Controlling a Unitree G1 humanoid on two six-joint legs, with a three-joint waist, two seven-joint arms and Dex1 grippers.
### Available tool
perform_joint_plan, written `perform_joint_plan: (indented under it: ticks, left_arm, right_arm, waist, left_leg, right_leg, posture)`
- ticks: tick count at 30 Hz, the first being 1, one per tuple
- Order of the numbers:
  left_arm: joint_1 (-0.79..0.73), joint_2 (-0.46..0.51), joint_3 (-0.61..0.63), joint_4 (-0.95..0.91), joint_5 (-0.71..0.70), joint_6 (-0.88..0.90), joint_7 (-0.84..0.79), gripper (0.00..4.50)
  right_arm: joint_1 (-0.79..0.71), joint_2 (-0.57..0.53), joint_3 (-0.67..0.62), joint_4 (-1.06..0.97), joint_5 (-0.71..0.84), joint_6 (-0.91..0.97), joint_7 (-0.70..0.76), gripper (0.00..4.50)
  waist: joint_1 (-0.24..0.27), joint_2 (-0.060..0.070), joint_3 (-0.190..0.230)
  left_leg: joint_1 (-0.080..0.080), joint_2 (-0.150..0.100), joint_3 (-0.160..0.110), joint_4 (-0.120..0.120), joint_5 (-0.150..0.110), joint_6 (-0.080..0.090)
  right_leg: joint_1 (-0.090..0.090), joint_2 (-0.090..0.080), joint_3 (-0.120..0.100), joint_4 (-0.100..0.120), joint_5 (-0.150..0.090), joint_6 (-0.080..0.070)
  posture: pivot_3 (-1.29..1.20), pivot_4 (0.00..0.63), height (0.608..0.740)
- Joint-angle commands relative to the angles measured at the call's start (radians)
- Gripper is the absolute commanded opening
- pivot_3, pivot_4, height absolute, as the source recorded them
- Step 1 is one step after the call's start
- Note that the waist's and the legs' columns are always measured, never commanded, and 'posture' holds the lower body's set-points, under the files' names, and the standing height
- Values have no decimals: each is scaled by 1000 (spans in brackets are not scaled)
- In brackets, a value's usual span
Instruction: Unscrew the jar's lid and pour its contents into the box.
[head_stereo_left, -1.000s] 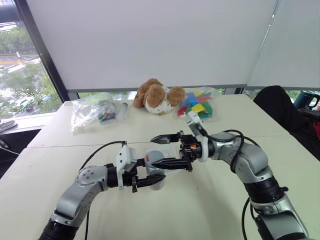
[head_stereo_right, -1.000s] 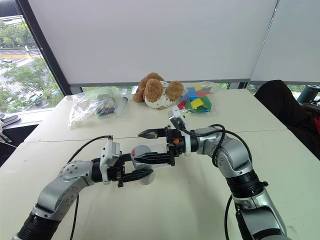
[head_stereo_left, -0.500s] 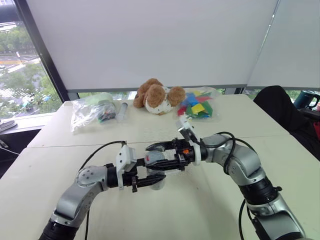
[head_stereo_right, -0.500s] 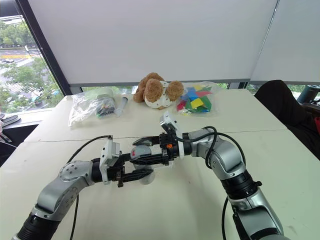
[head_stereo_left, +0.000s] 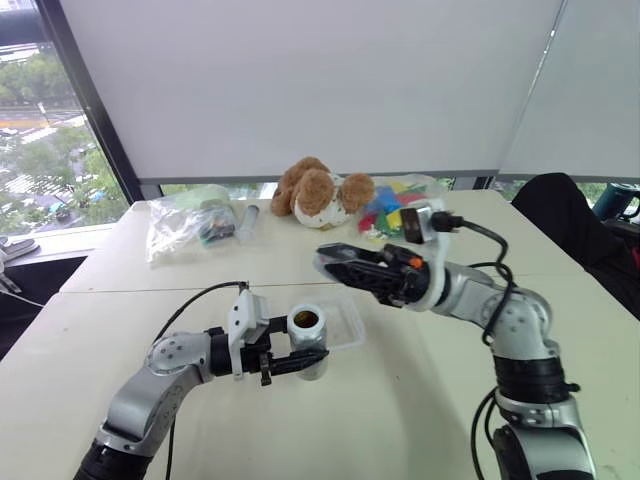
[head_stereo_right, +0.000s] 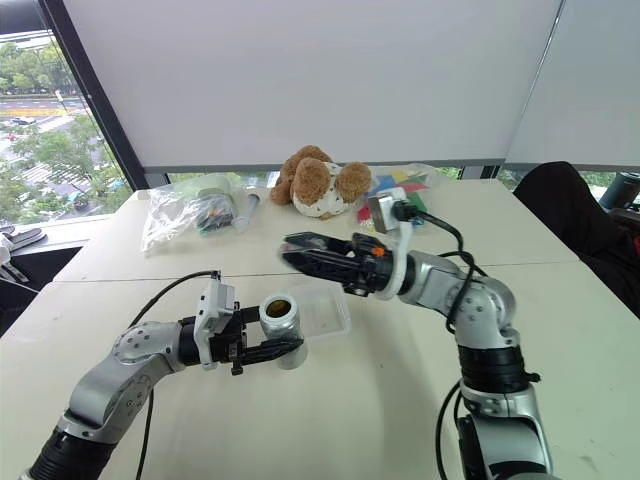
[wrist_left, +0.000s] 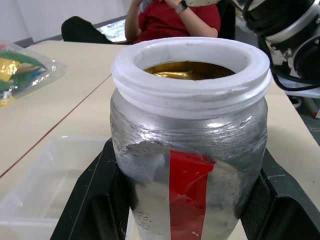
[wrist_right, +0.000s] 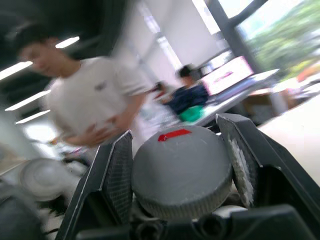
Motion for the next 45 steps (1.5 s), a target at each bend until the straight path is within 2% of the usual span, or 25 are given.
perform_joint_plan:
  ticks: [1, 2, 5, 9, 13, 18, 19, 20, 23, 26, 31, 33, 37, 40, 45]
  left_arm:
    - [-5, 8, 58, -13, -39, -15, 3, 2104]
    - [-5, 8, 68, -11, -44, -13, 4, 2104]
    - [-3, 15, 109, 15, -60, -18, 5, 2104]
    - [3, 29, 130, 24, -70, -15, -5, 2104]
    - [2, 37, 142, 35, -76, -12, -4, 2104]
    - [-8, 44, 152, 56, -83, -10, 0, 2104]
    - [-11, 45, 153, 60, -83, -11, -2, 2104]
    - [-16, 45, 153, 65, -82, -10, -2, 2104]
    - [-35, 47, 154, 80, -82, -8, -4, 2104]
    - [-56, 50, 163, 98, -79, -14, 0, 2104]
    - [-91, 66, 168, 139, -46, -39, 5, 2104]
    - [-131, 90, 144, 189, 20, -59, 19, 2104]
    - [-204, 106, 98, 286, 162, -153, 57, 2104]
    - [-245, 101, 65, 347, 245, -222, 80, 2104]
    - [-301, 68, 2, 421, 348, -338, 105, 2104]
  right_arm:
    - [129, -61, -38, 35, -258, -344, 15, 2290]
    - [166, -77, -41, 66, -322, -438, 30, 2290]
    - [314, -124, -132, 394, -498, -830, 30, 2290]
    - [342, -133, -149, 653, -590, -1080, 28, 2290]
    - [325, -131, -174, 864, -629, -1216, -14, 2290]
    - [310, -125, -198, 964, -596, -1216, -13, 2290]
    - [316, -125, -202, 961, -588, -1209, -6, 2787]
    - [323, -126, -208, 952, -577, -1199, 1, 3355]
    - [351, -139, -218, 891, -561, -1189, 12, 4461]
    - [394, -164, -241, 762, -523, -1141, 23, 4461]
    - [486, -212, -254, 414, -445, -1006, 34, 4461]
    - [524, -232, -225, 229, -399, -953, 67, 4461]
    - [571, -272, -168, -14, -328, -830, 114, 4461]
    - [584, -293, -132, -97, -310, -751, 121, 4461]
    - [580, -278, -96, -125, -338, -736, 116, 4461]
  waist:
    - [-3, 0, 0]
    - [-4, 0, 0]
    - [0, -1, 0]
    - [-17, 2, 1]
    - [-34, 2, 1]
    - [-32, 2, 1]
    - [-30, 2, 1]
    - [-28, 2, 1]
    - [-17, 2, 1]
    - [-6, 2, 1]
    - [-5, 3, 2]
    - [-7, 3, 2]
    - [-3, 3, 2]
    - [0, 2, 2]
    - [5, 2, 2]
  left_leg:
    - [0, 0, 1, 0, 0, 0]
    - [0, -1, 2, 0, 0, 0]
    - [1, -3, 4, 0, 0, 0]
    - [2, -4, 6, 0, 0, 0]
    - [7, 1, 11, -1, 0, 0]
    - [7, 2, 11, 0, 0, 0]
    - [8, 2, 11, 0, 0, 0]
    - [8, 2, 10, 0, 0, 0]
    - [9, 2, 10, 0, 0, 0]
    - [8, 2, 10, 0, 0, 0]
    - [8, 2, 7, 0, 0, 0]
    - [8, 2, 6, 0, 0, 0]
    - [8, 3, 5, 0, 0, 0]
    - [6, 3, 4, 0, 0, 0]
    - [4, 1, 3, 1, 0, 0]
  right_leg:
    - [0, 0, 0, 0, 0, 0]
    - [0, 0, 0, 0, 0, 0]
    - [1, 0, 0, 1, 0, 1]
    - [1, 0, 2, 2, 0, 1]
    - [3, 1, 4, 3, 0, 1]
    - [4, 1, 4, 2, 0, 0]
    - [5, 1, 4, 2, 0, 0]
    - [6, 1, 4, 1, 0, 0]
    - [7, 1, 4, 1, 0, 0]
    - [7, 1, 4, 0, 0, 0]
    - [6, 1, 4, 1, 0, 0]
    - [6, 1, 4, 1, 0, 0]
    - [6, 3, 4, 1, 0, 1]
    - [6, 3, 4, -1, 0, 1]
    - [5, 1, 3, -2, 0, 1]
  posture:
    - [0, 150, 740]
    - [0, 150, 740]
    - [0, 150, 740]
    - [0, 150, 740]
    - [0, 150, 740]
    - [0, 150, 740]
    - [0, 150, 740]
    - [0, 150, 740]
    - [0, 150, 740]
    - [0, 150, 740]
    - [0, 150, 740]
    - [0, 150, 740]
    - [0, 150, 740]
    - [0, 150, 740]
    - [0, 150, 740]
